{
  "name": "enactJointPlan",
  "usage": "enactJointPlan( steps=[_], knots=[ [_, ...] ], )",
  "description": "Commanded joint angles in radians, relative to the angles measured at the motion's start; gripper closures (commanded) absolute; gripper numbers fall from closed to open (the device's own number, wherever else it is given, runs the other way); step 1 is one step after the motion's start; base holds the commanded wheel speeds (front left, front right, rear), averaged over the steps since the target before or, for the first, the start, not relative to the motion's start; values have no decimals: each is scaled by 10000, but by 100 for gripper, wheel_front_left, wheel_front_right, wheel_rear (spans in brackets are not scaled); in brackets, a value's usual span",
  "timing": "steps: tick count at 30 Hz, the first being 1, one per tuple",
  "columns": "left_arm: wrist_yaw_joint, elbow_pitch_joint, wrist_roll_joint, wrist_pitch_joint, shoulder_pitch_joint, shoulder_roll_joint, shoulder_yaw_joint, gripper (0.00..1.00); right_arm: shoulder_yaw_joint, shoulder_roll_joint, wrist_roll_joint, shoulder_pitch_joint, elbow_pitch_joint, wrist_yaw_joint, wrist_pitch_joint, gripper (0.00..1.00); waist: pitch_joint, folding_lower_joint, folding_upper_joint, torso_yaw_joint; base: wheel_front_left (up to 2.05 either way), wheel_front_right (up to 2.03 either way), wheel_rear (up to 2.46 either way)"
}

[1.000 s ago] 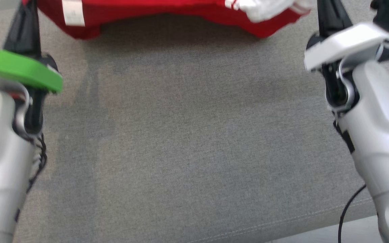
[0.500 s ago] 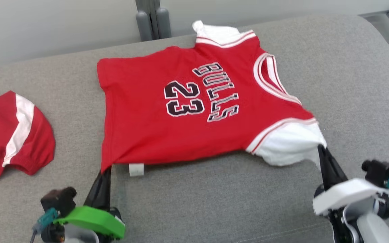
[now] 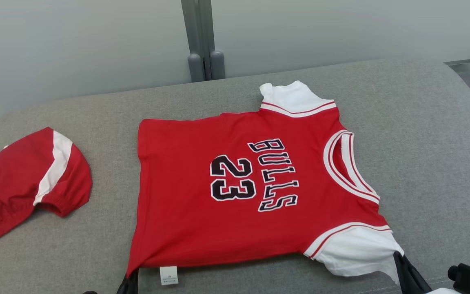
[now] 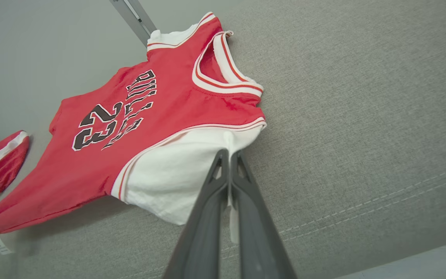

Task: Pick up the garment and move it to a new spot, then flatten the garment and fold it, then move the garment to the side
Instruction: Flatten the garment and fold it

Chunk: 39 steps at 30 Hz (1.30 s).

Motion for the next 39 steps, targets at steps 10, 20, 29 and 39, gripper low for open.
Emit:
enactJointPlan(
  steps=[10, 20, 29, 39],
  knots=[
    [-214, 309, 342, -6, -501, -23, -53, 100, -110, 109, -231, -611, -101, 3, 309, 100, -5, 1, 0, 79, 0, 0, 0],
    [-307, 592, 514, 161, -1658, 306, -486, 100, 375, -296, -281, -2879, 1131, 3, 761, 100, 206, 1, 0, 208, 0, 0, 0],
    [-362, 965, 552, 626, -3264, 614, -934, 100, 400, -643, -394, -5543, 3429, 3, 751, 100, 855, 1, 0, 511, 0, 0, 0],
    [-391, 2405, 436, 688, -5169, 484, -1533, 96, 559, -684, -339, -7972, 6383, 3, -343, 0, 1590, 1, 0, 659, 0, 0, 0]
  ],
)
